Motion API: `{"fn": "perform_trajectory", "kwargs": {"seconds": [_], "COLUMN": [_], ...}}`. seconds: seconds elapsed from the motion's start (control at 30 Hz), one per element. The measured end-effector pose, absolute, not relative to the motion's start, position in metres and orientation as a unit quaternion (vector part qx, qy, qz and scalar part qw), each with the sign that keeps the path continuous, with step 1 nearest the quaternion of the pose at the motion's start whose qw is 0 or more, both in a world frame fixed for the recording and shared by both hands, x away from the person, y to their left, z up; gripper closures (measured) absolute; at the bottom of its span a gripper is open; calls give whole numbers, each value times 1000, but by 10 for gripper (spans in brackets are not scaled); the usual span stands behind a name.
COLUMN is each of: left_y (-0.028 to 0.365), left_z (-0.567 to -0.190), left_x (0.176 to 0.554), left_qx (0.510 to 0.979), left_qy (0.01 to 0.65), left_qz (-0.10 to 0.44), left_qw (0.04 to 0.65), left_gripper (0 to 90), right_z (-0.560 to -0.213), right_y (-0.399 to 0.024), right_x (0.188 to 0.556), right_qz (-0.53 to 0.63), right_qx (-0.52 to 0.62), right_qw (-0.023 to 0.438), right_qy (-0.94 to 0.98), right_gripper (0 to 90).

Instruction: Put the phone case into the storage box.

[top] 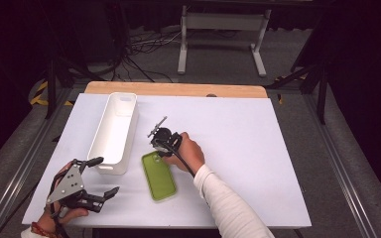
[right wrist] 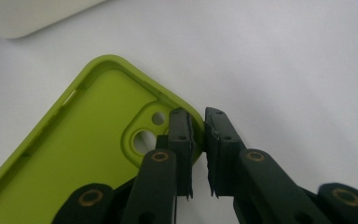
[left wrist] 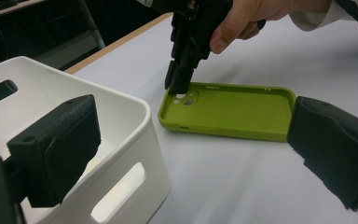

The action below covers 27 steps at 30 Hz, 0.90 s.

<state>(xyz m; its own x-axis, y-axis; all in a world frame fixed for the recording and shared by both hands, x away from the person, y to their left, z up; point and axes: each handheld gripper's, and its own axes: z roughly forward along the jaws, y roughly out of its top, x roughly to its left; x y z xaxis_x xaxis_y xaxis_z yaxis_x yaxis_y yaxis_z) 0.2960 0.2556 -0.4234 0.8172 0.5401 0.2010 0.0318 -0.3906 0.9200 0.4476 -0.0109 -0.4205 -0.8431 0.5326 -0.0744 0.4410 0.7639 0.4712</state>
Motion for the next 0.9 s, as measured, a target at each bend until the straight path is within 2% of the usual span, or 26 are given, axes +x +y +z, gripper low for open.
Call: {"fn": "perform_trajectory", "kwargs": {"seconds": [0.47, 0.6, 0.9], "left_y": [256, 256, 255], "left_z": [-422, -422, -418], "left_x": [296, 297, 299], "left_qx": [795, 792, 781], "left_qy": [183, 189, 207], "left_qz": [246, 241, 240], "left_qw": [523, 529, 538], "left_gripper": [37, 37, 46], "right_z": [-395, -386, -372], "right_y": [-33, -43, -60], "right_x": [410, 395, 373], "right_qz": [350, 380, 420], "right_qx": [222, 214, 201], "right_qw": [198, 240, 286], "right_qy": [888, 867, 838], "right_gripper": [819, 819, 819]}}
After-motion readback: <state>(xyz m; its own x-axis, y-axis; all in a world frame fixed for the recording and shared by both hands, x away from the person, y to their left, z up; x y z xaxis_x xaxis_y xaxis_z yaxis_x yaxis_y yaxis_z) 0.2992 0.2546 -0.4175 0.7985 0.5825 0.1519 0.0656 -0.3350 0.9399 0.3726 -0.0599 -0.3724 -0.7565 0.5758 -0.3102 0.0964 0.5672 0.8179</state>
